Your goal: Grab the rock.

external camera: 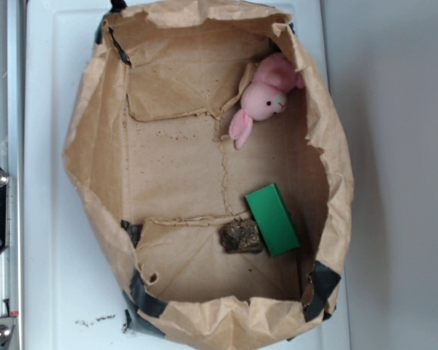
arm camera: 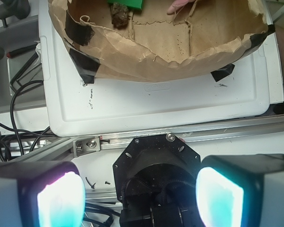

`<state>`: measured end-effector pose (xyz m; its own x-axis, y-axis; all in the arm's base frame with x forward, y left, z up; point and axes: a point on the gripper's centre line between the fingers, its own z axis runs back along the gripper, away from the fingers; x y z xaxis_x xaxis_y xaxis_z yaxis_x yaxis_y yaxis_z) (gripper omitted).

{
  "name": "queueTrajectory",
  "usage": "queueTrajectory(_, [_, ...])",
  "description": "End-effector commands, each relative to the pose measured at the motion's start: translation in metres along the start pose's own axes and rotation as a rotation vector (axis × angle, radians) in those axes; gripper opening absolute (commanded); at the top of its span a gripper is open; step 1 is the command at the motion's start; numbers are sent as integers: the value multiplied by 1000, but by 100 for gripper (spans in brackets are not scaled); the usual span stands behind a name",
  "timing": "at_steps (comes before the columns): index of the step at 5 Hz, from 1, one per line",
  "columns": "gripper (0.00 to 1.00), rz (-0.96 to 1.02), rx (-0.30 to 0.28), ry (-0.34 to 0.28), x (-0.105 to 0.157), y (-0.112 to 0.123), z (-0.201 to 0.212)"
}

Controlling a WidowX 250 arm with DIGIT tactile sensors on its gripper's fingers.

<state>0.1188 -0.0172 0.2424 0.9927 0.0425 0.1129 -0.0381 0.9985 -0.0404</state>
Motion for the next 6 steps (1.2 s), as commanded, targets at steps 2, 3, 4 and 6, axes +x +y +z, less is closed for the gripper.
queueTrajectory(2, [100,45,14,-79,48,0,-22])
queueTrajectory(3, [100,77,35,-216,97,7,-46])
queueTrajectory(4, [100,90,28,-254,130,13,-62])
queueTrajectory(6, [100,170,85,-204,169,37,-103])
